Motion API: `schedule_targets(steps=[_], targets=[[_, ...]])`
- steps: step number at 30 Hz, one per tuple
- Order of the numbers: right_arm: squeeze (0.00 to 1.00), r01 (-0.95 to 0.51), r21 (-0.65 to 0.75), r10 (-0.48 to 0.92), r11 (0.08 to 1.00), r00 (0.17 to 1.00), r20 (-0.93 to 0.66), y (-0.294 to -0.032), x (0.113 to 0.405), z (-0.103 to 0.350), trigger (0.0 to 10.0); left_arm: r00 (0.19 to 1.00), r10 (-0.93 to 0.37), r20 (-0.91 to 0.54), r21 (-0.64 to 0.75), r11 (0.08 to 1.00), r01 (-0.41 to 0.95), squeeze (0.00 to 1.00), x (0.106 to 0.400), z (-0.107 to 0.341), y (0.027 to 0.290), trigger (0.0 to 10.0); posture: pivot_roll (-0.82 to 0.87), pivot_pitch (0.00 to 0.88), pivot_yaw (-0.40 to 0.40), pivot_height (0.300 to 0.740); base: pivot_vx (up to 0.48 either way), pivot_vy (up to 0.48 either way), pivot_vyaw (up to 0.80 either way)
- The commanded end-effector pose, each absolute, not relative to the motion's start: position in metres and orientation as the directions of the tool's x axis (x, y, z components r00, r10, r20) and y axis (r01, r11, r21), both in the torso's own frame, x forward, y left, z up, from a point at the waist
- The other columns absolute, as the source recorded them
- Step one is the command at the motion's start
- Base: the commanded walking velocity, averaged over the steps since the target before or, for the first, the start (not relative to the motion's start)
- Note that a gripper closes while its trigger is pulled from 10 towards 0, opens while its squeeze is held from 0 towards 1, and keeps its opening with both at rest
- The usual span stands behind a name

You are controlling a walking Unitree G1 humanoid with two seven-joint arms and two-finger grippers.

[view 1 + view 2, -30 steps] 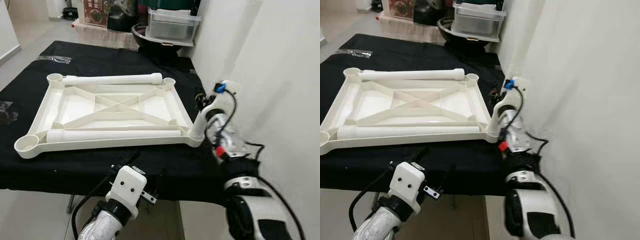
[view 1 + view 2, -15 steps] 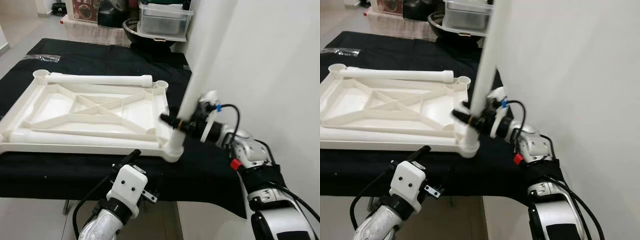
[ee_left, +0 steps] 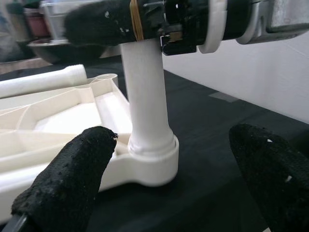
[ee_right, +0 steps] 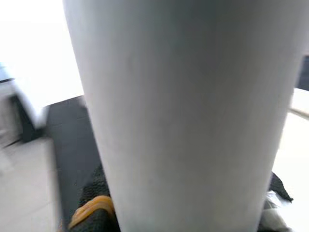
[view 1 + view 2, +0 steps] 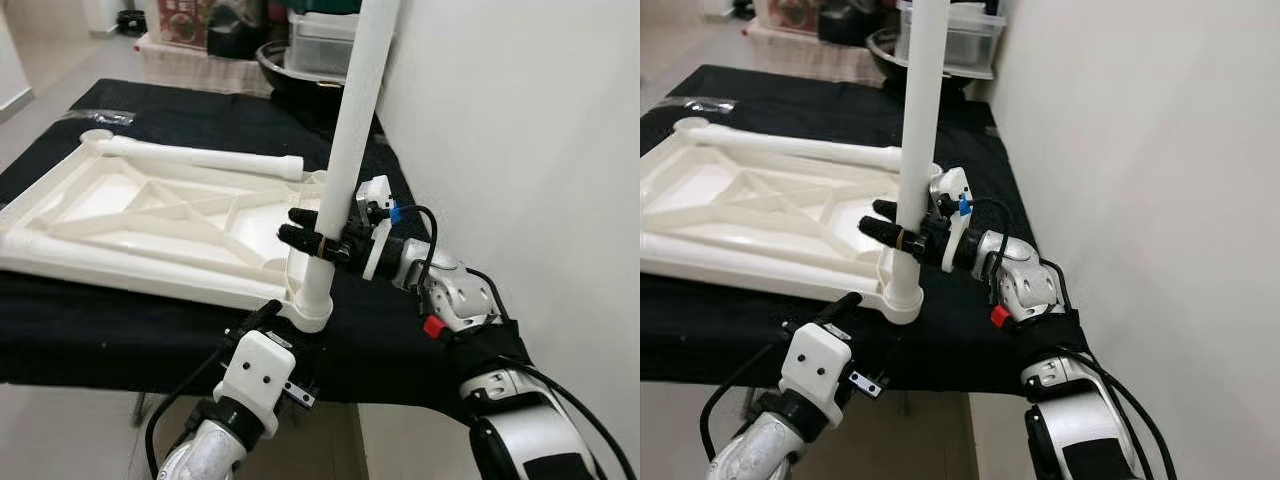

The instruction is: Building children table

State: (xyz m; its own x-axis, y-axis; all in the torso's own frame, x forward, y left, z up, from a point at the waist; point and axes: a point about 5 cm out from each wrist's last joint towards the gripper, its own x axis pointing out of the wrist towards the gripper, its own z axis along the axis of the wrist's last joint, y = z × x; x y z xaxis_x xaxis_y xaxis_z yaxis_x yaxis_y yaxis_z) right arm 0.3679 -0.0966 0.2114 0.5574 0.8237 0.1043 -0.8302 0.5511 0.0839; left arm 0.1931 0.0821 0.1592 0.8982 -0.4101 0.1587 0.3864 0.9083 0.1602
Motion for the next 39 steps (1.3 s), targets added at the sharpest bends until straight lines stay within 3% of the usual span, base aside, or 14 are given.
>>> schedule_targets(steps=[1, 2, 5, 8, 13, 19, 20, 23, 24, 25, 28, 29, 34, 39], targets=[[0.0, -0.728, 0.144, 0.717, 0.671, 0.686, 0.128, -0.112, 0.377, 0.213, 0.0, 0.897, -0.418, 0.145, 0.156, 0.905, 0.397, 0.0, 0.192, 0.156, 0.08, 10.0, 0.11, 0.067, -0.161, 0.74, 0.0, 0.0, 0.0], [0.0, -0.632, 0.148, 0.622, 0.761, 0.775, 0.11, -0.119, 0.383, 0.211, 0.0, 0.896, -0.419, 0.144, 0.156, 0.904, 0.398, 0.0, 0.192, 0.156, 0.08, 10.0, 0.11, 0.067, -0.161, 0.74, 0.0, 0.0, 0.0], [0.0, -0.511, 0.15, 0.504, 0.846, 0.86, 0.084, -0.129, 0.387, 0.208, 0.0, 0.896, -0.42, 0.144, 0.157, 0.904, 0.398, 0.0, 0.192, 0.156, 0.08, 10.0, 0.11, 0.067, -0.16, 0.74, 0.0, 0.0, 0.0], [0.0, -0.095, 0.137, 0.095, 0.986, 0.995, 0.007, -0.158, 0.393, 0.196, 0.0, 0.896, -0.421, 0.143, 0.158, 0.903, 0.399, 0.0, 0.192, 0.156, 0.081, 10.0, 0.11, 0.076, -0.159, 0.74, 0.0, 0.0, 0.0], [0.0, 0.353, 0.159, -0.339, 0.922, 0.935, -0.106, -0.175, 0.379, 0.182, 0.0, 0.897, -0.418, 0.145, 0.159, 0.905, 0.395, 0.0, 0.193, 0.157, 0.081, 10.0, 0.11, 0.083, -0.157, 0.74, 0.0, 0.0, 0.0], [0.0, 0.394, 0.21, -0.37, 0.895, 0.918, -0.143, -0.158, 0.373, 0.176, 0.0, 0.898, -0.416, 0.146, 0.16, 0.905, 0.394, 0.0, 0.194, 0.157, 0.081, 10.0, 0.11, 0.086, -0.16, 0.74, 0.0, 0.0, 0.0], [0.0, 0.361, 0.243, -0.336, 0.9, 0.932, -0.139, -0.151, 0.375, 0.178, 10.0, 0.897, -0.416, 0.146, 0.159, 0.905, 0.394, 0.0, 0.194, 0.157, 0.081, 10.0, 0.11, 0.085, -0.16, 0.74, 0.0, 0.0, 0.0], [0.0, 0.326, 0.268, -0.306, 0.907, 0.945, -0.117, -0.145, 0.377, 0.18, 10.0, 0.898, -0.415, 0.146, 0.159, 0.906, 0.393, 0.0, 0.194, 0.157, 0.081, 10.0, 0.1, 0.087, -0.16, 0.74, 0.0, 0.0, 0.0], [0.08, 0.282, 0.293, -0.266, 0.913, 0.959, -0.093, -0.141, 0.379, 0.183, 10.0, 0.898, -0.415, 0.147, 0.158, 0.906, 0.393, 0.0, 0.194, 0.157, 0.081, 10.0, 0.1, 0.087, -0.16, 0.74, 0.0, 0.0, 0.0], [1.0, 0.251, 0.291, -0.245, 0.923, 0.968, -0.057, -0.138, 0.381, 0.188, 10.0, 0.898, -0.415, 0.147, 0.158, 0.906, 0.393, 0.0, 0.194, 0.157, 0.081, 10.0, 0.1, 0.088, -0.164, 0.74, 0.0, 0.0, 0.0], [1.0, 0.231, 0.31, -0.231, 0.922, 0.972, -0.039, -0.136, 0.382, 0.193, 10.0, 0.898, -0.415, 0.147, 0.157, 0.906, 0.393, 0.0, 0.194, 0.157, 0.081, 10.0, 0.1, 0.086, -0.165, 0.74, 0.0, 0.0, 0.0], [0.0, 0.176, 0.328, -0.183, 0.928, 0.983, -0.009, -0.137, 0.384, 0.197, 10.0, 0.898, -0.414, 0.147, 0.156, 0.906, 0.393, 0.0, 0.194, 0.157, 0.081, 10.0, 0.1, 0.084, -0.165, 0.74, 0.0, 0.0, 0.0], [0.0, -0.028, 0.356, 0.0, 0.934, 0.997, 0.079, -0.143, 0.388, 0.206, 10.0, 0.899, -0.412, 0.147, 0.155, 0.907, 0.391, 0.0, 0.195, 0.157, 0.081, 10.0, 0.1, 0.085, -0.16, 0.74, 0.0, 0.0, 0.0], [0.0, -0.369, 0.344, 0.353, 0.863, 0.929, 0.113, -0.146, 0.386, 0.202, 10.0, 0.899, -0.413, 0.148, 0.156, 0.907, 0.391, 0.0, 0.195, 0.157, 0.081, 10.0, 0.1, 0.085, -0.166, 0.74, 0.0, 0.0, 0.0]])
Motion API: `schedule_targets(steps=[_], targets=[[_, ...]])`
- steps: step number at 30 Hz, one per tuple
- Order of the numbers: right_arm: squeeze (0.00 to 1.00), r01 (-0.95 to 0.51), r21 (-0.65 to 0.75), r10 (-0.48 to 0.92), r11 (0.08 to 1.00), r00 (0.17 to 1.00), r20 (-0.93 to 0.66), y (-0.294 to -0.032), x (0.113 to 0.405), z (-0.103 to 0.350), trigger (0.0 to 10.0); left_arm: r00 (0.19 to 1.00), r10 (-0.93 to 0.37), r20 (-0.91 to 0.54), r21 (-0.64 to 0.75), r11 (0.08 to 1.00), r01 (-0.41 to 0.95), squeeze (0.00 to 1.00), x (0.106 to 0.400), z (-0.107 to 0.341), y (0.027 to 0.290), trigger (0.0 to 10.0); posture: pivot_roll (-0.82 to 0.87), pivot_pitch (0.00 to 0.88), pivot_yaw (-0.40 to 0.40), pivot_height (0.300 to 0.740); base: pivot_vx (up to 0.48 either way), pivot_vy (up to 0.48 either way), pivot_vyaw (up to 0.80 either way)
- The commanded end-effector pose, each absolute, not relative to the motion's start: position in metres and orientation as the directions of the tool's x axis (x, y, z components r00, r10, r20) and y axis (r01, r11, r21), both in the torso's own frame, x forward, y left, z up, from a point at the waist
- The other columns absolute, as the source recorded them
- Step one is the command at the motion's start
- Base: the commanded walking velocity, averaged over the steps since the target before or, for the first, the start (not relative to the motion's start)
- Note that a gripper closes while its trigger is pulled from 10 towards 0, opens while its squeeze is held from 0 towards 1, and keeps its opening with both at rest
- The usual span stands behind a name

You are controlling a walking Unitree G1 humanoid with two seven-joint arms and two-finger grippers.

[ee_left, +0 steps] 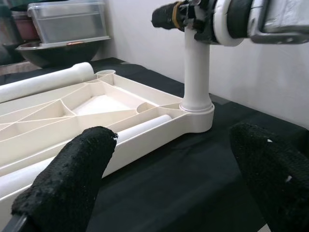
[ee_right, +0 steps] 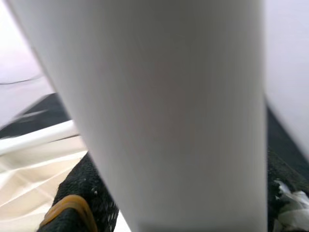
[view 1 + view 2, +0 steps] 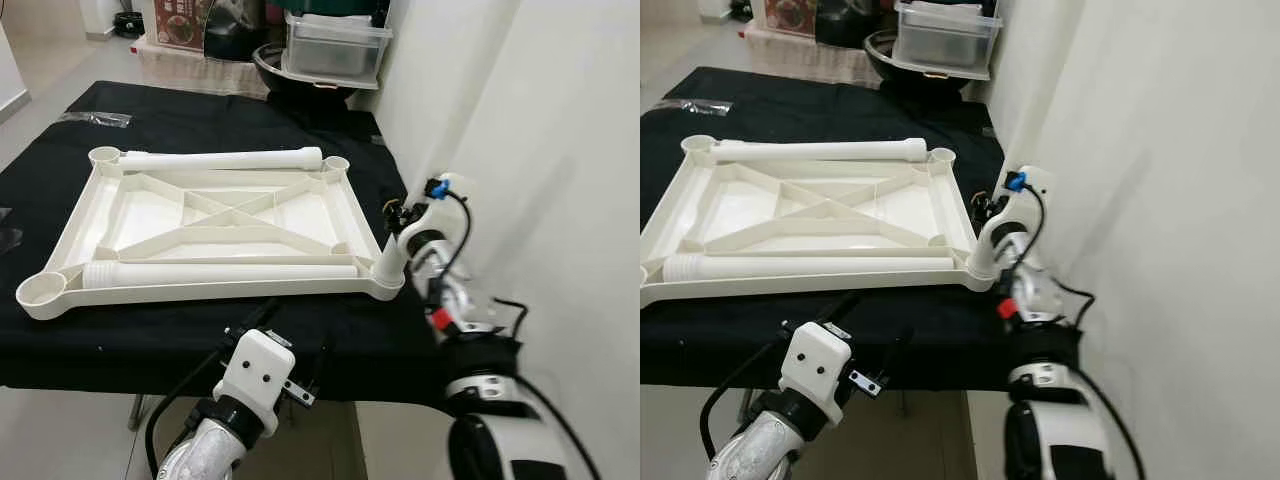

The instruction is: Building children table

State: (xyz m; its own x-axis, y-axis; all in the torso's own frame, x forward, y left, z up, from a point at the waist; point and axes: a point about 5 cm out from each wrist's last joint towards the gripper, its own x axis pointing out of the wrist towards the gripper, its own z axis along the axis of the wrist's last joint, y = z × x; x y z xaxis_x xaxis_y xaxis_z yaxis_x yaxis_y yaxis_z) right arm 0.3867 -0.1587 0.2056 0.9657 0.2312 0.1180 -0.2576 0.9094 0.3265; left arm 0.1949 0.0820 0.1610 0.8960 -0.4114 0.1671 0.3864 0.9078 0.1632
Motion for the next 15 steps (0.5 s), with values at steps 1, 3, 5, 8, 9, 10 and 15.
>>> schedule_targets(steps=[1, 3, 5, 8, 9, 10, 15], targets=[[0.0, -0.369, 0.344, 0.353, 0.863, 0.929, 0.113, -0.146, 0.386, 0.202, 10.0, 0.899, -0.413, 0.148, 0.156, 0.907, 0.391, 0.0, 0.195, 0.157, 0.081, 10.0, 0.1, 0.085, -0.166, 0.74, 0.0, 0.0, 0.0], [0.0, -0.563, 0.317, 0.555, 0.763, 0.823, 0.124, -0.145, 0.378, 0.2, 10.0, 0.899, -0.412, 0.147, 0.157, 0.907, 0.39, 0.0, 0.195, 0.157, 0.081, 10.0, 0.1, 0.089, -0.162, 0.74, 0.0, 0.0, 0.0], [0.0, -0.563, 0.317, 0.555, 0.763, 0.823, 0.124, -0.145, 0.378, 0.2, 10.0, 0.899, -0.412, 0.147, 0.157, 0.907, 0.39, 0.0, 0.195, 0.157, 0.081, 10.0, 0.1, 0.089, -0.162, 0.74, 0.0, 0.0, 0.0], [0.0, -0.775, 0.264, 0.779, 0.574, 0.616, 0.115, -0.137, 0.362, 0.198, 10.0, 0.899, -0.413, 0.147, 0.158, 0.907, 0.39, 0.0, 0.195, 0.157, 0.082, 10.0, 0.11, 0.091, -0.163, 0.74, 0.0, 0.0, 0.0], [0.0, -0.85, 0.229, 0.858, 0.474, 0.504, 0.094, -0.131, 0.353, 0.196, 10.0, 0.899, -0.413, 0.147, 0.158, 0.907, 0.391, 0.0, 0.195, 0.157, 0.081, 10.0, 0.11, 0.091, -0.163, 0.74, 0.0, 0.0, 0.0], [0.0, -0.899, 0.2, 0.909, 0.389, 0.41, 0.075, -0.124, 0.346, 0.195, 10.0, 0.898, -0.414, 0.147, 0.158, 0.907, 0.391, 0.0, 0.194, 0.158, 0.081, 10.0, 0.11, 0.093, -0.164, 0.74, 0.0, 0.0, 0.0], [0.0, -0.973, 0.143, 0.978, 0.181, 0.193, 0.076, -0.107, 0.336, 0.199, 10.0, 0.898, -0.413, 0.149, 0.158, 0.907, 0.391, 0.0, 0.194, 0.158, 0.081, 10.0, 0.11, 0.094, -0.167, 0.74, 0.0, 0.0, 0.0]])
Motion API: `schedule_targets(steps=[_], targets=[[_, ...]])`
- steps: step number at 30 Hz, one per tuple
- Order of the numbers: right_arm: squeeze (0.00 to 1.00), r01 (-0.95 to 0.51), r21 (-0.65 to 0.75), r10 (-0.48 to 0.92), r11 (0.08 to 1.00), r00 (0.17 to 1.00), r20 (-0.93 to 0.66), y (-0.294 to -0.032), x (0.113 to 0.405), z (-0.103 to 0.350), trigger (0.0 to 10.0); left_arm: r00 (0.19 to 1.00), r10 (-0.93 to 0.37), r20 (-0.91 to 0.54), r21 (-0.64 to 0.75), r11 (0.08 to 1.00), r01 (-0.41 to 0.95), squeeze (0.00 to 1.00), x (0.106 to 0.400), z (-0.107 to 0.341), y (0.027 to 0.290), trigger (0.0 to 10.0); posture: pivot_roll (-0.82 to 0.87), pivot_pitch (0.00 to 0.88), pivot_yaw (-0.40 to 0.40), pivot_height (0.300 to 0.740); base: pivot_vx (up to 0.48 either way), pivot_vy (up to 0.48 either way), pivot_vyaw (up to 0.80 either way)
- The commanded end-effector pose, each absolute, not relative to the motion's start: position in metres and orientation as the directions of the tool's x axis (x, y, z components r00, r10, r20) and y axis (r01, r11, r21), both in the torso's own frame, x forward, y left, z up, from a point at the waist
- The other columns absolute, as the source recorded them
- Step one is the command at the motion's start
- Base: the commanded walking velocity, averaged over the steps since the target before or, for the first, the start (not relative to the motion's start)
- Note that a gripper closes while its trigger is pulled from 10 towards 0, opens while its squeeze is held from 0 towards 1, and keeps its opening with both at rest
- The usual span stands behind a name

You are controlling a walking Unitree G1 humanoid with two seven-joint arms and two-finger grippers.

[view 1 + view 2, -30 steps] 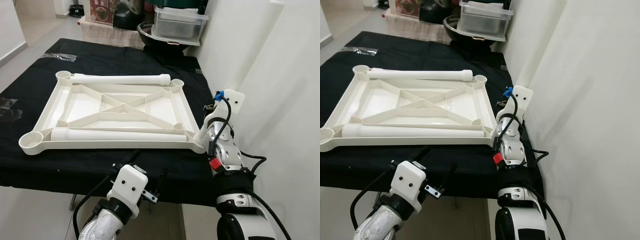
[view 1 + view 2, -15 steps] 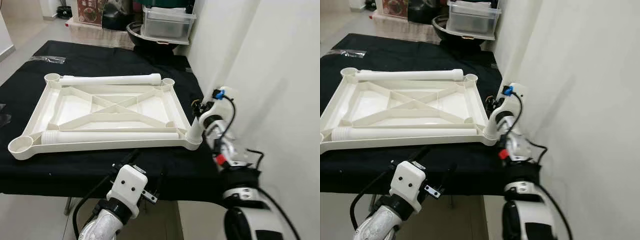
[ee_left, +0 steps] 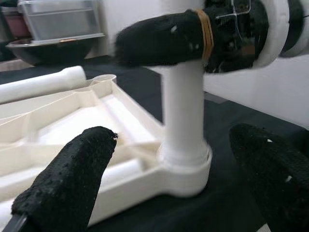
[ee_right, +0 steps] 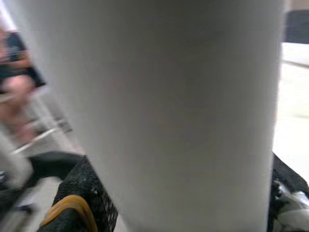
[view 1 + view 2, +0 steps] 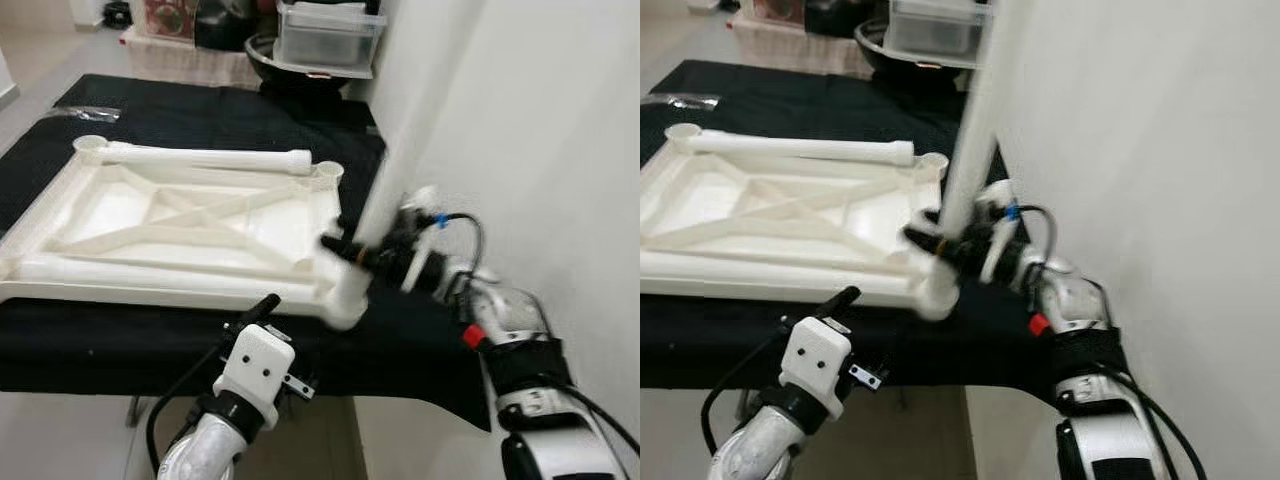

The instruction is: Building children table

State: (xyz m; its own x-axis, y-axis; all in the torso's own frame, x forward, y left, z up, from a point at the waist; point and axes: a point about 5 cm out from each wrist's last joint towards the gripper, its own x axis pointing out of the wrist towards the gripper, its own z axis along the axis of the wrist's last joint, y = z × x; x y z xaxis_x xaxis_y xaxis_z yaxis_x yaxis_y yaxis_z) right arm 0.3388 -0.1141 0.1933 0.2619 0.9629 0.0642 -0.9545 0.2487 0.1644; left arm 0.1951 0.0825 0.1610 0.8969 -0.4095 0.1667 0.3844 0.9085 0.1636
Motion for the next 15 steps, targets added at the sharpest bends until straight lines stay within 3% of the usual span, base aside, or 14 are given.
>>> schedule_targets(steps=[1, 2, 4, 6, 7, 9, 12, 15], targets=[[0.0, -0.973, 0.143, 0.978, 0.181, 0.193, 0.076, -0.107, 0.336, 0.199, 10.0, 0.898, -0.413, 0.149, 0.158, 0.907, 0.391, 0.0, 0.194, 0.158, 0.081, 10.0, 0.11, 0.094, -0.167, 0.74, 0.0, 0.0, 0.0], [0.0, -0.973, 0.143, 0.978, 0.181, 0.193, 0.076, -0.107, 0.336, 0.199, 10.0, 0.898, -0.413, 0.149, 0.158, 0.907, 0.391, 0.0, 0.194, 0.158, 0.081, 10.0, 0.11, 0.094, -0.167, 0.74, 0.0, 0.0, 0.0], [0.0, -0.97, 0.116, 0.97, 0.213, 0.224, 0.092, -0.1, 0.341, 0.205, 0.0, 0.898, -0.414, 0.148, 0.159, 0.906, 0.392, 0.0, 0.194, 0.158, 0.082, 10.0, 0.11, 0.094, -0.166, 0.74, 0.0, 0.0, 0.0], [0.0, -0.92, 0.087, 0.917, 0.381, 0.388, 0.088, -0.097, 0.357, 0.206, 0.0, 0.898, -0.414, 0.147, 0.159, 0.906, 0.392, 0.0, 0.194, 0.158, 0.082, 10.0, 0.11, 0.092, -0.165, 0.74, 0.0, 0.0, 0.0], [0.0, -0.92, 0.087, 0.917, 0.381, 0.388, 0.088, -0.097, 0.357, 0.206, 0.0, 0.898, -0.414, 0.147, 0.159, 0.906, 0.392, 0.0, 0.194, 0.158, 0.082, 10.0, 0.11, 0.092, -0.165, 0.74, 0.0, 0.0, 0.0], [0.0, -0.829, 0.094, 0.828, 0.55, 0.557, 0.061, -0.1, 0.371, 0.204, 0.0, 0.898, -0.416, 0.145, 0.16, 0.905, 0.393, 0.0, 0.194, 0.157, 0.082, 10.0, 0.11, 0.091, -0.167, 0.74, 0.0, 0.0, 0.0], [0.0, -0.779, 0.099, 0.779, 0.619, 0.625, 0.052, -0.105, 0.376, 0.202, 0.0, 0.898, -0.415, 0.145, 0.16, 0.906, 0.393, 0.0, 0.194, 0.157, 0.082, 10.0, 0.11, 0.088, -0.164, 0.74, 0.0, 0.0, 0.0], [0.0, -0.571, 0.118, 0.575, 0.812, 0.818, 0.003, -0.126, 0.39, 0.197, 0.0, 0.898, -0.416, 0.145, 0.16, 0.905, 0.393, 0.0, 0.195, 0.157, 0.082, 10.0, 0.11, 0.089, -0.165, 0.74, 0.0, 0.0, 0.0]])
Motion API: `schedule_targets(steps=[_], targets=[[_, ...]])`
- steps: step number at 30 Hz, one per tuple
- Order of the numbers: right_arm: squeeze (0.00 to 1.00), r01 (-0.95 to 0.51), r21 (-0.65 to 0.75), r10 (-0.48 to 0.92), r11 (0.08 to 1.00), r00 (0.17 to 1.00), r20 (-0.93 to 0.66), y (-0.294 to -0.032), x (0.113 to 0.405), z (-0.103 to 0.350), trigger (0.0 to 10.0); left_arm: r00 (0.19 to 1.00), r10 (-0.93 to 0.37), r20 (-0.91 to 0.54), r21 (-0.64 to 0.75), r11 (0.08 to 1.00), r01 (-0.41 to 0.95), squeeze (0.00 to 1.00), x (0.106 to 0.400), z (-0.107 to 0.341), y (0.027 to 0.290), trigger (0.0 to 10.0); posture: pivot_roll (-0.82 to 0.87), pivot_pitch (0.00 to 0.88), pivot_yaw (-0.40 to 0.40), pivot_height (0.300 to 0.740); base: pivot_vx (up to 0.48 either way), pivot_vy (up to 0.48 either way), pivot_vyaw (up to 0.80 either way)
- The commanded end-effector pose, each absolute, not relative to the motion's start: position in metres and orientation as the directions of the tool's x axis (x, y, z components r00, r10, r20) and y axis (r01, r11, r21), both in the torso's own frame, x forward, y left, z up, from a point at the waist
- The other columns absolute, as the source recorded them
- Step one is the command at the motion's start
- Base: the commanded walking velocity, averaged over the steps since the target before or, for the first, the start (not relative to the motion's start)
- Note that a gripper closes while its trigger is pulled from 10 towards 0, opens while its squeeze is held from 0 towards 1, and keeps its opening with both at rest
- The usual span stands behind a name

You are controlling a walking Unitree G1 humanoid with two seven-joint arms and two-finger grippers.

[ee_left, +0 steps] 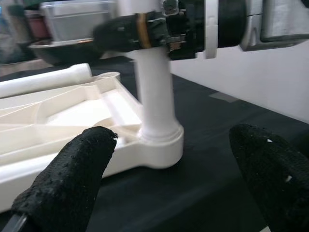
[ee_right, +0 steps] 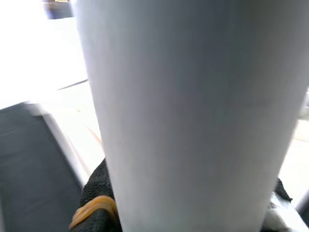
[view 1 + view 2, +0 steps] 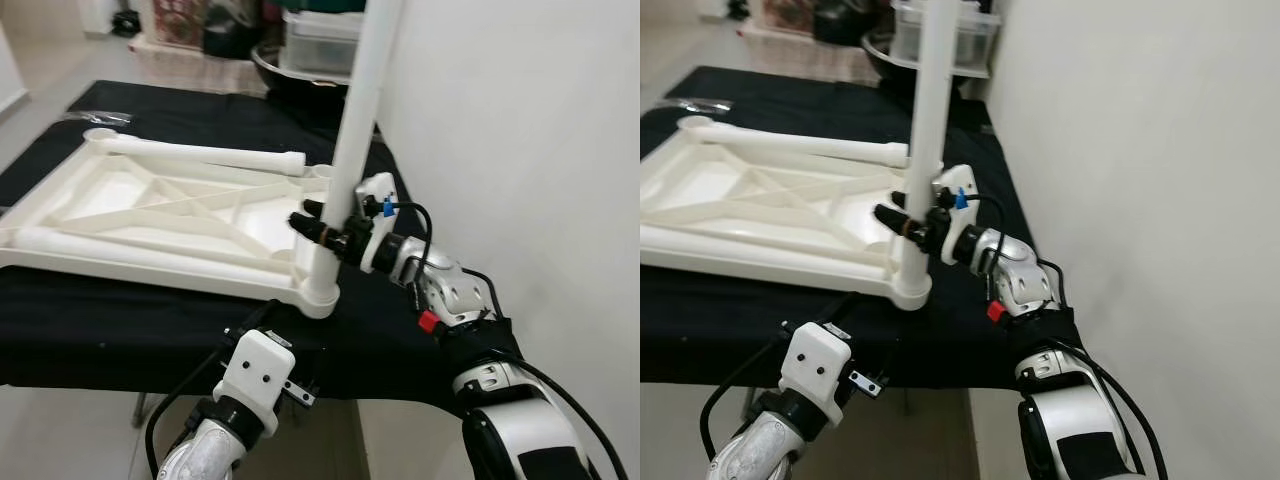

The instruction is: Building children table

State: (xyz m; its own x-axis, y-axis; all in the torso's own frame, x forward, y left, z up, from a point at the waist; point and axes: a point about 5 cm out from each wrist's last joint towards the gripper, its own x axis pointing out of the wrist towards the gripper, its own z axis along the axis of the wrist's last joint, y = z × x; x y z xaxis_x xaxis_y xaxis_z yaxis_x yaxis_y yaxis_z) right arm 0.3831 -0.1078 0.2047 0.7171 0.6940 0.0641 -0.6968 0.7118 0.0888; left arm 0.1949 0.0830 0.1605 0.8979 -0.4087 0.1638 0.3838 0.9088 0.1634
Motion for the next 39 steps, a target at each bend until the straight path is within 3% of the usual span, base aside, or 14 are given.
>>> schedule_targets(steps=[1, 3, 4, 7, 10, 12, 16, 22, 23, 25, 26, 32, 33, 39], targets=[[0.0, -0.571, 0.118, 0.575, 0.812, 0.818, 0.003, -0.126, 0.39, 0.197, 0.0, 0.898, -0.416, 0.145, 0.16, 0.905, 0.393, 0.0, 0.195, 0.157, 0.082, 10.0, 0.11, 0.089, -0.165, 0.74, 0.0, 0.0, 0.0], [0.0, -0.384, 0.107, 0.39, 0.917, 0.92, -0.042, -0.146, 0.397, 0.193, 0.0, 0.898, -0.417, 0.143, 0.16, 0.905, 0.394, 0.0, 0.195, 0.157, 0.082, 10.0, 0.11, 0.088, -0.166, 0.74, 0.0, 0.0, 0.0], [0.0, -0.384, 0.107, 0.39, 0.917, 0.92, -0.042, -0.146, 0.397, 0.193, 0.0, 0.898, -0.417, 0.143, 0.16, 0.905, 0.394, 0.0, 0.195, 0.157, 0.082, 10.0, 0.11, 0.088, -0.166, 0.74, 0.0, 0.0, 0.0], [0.0, -0.027, 0.119, 0.037, 0.993, 0.996, -0.086, -0.177, 0.401, 0.187, 0.0, 0.898, -0.417, 0.142, 0.161, 0.904, 0.395, 0.0, 0.195, 0.156, 0.082, 10.0, 0.11, 0.088, -0.162, 0.74, 0.0, 0.0, 0.0], [0.0, 0.15, 0.122, -0.137, 0.981, 0.984, -0.11, -0.188, 0.4, 0.183, 0.0, 0.897, -0.418, 0.141, 0.162, 0.904, 0.396, 0.0, 0.195, 0.156, 0.082, 10.0, 0.11, 0.088, -0.159, 0.74, 0.0, 0.0, 0.0], [0.0, 0.355, 0.122, -0.338, 0.927, 0.931, -0.14, -0.196, 0.393, 0.177, 0.0, 0.897, -0.42, 0.139, 0.163, 0.903, 0.397, 0.0, 0.195, 0.156, 0.082, 10.0, 0.11, 0.087, -0.161, 0.74, 0.0, 0.0, 0.0], [0.0, 0.46, 0.133, -0.438, 0.878, 0.883, -0.169, -0.195, 0.387, 0.171, 0.0, 0.897, -0.419, 0.138, 0.163, 0.903, 0.397, 0.0, 0.195, 0.156, 0.082, 10.0, 0.11, 0.087, -0.16, 0.74, 0.0, 0.0, 0.0], [0.0, 0.489, 0.171, -0.46, 0.855, 0.868, -0.187, -0.176, 0.386, 0.169, 0.0, 0.898, -0.419, 0.137, 0.164, 0.903, 0.396, 0.0, 0.195, 0.156, 0.082, 10.0, 0.11, 0.085, -0.16, 0.74, 0.0, 0.0, 0.0], [0.0, 0.46, 0.204, -0.426, 0.864, 0.885, -0.189, -0.167, 0.387, 0.17, 10.0, 0.897, -0.42, 0.136, 0.164, 0.903, 0.397, 0.0, 0.195, 0.156, 0.082, 10.0, 0.11, 0.085, -0.161, 0.74, 0.0, 0.0, 0.0], [0.0, 0.442, 0.212, -0.413, 0.871, 0.895, -0.169, -0.161, 0.389, 0.172, 10.0, 0.897, -0.42, 0.136, 0.163, 0.903, 0.397, 0.0, 0.195, 0.156, 0.082, 10.0, 0.11, 0.085, -0.16, 0.74, 0.0, 0.0, 0.0], [1.0, 0.409, 0.219, -0.386, 0.886, 0.912, -0.139, -0.157, 0.39, 0.175, 10.0, 0.898, -0.419, 0.135, 0.162, 0.903, 0.397, 0.0, 0.195, 0.155, 0.082, 10.0, 0.11, 0.084, -0.162, 0.74, 0.0, 0.0, 0.0], [1.0, 0.346, 0.219, -0.344, 0.912, 0.938, -0.048, -0.15, 0.39, 0.186, 10.0, 0.898, -0.419, 0.134, 0.16, 0.904, 0.397, 0.0, 0.195, 0.155, 0.082, 10.0, 0.11, 0.084, -0.163, 0.74, 0.0, 0.0, 0.0], [0.0, 0.323, 0.183, -0.329, 0.929, 0.944, 0.005, -0.153, 0.39, 0.193, 10.0, 0.898, -0.419, 0.134, 0.16, 0.903, 0.398, 0.0, 0.195, 0.155, 0.082, 10.0, 0.11, 0.082, -0.163, 0.74, 0.0, 0.0, 0.0], [0.0, 0.318, 0.075, -0.32, 0.945, 0.947, 0.011, -0.169, 0.383, 0.179, 10.0, 0.897, -0.422, 0.133, 0.16, 0.902, 0.4, 0.0, 0.195, 0.155, 0.081, 10.0, 0.11, 0.078, -0.164, 0.74, 0.0, 0.0, 0.0]])
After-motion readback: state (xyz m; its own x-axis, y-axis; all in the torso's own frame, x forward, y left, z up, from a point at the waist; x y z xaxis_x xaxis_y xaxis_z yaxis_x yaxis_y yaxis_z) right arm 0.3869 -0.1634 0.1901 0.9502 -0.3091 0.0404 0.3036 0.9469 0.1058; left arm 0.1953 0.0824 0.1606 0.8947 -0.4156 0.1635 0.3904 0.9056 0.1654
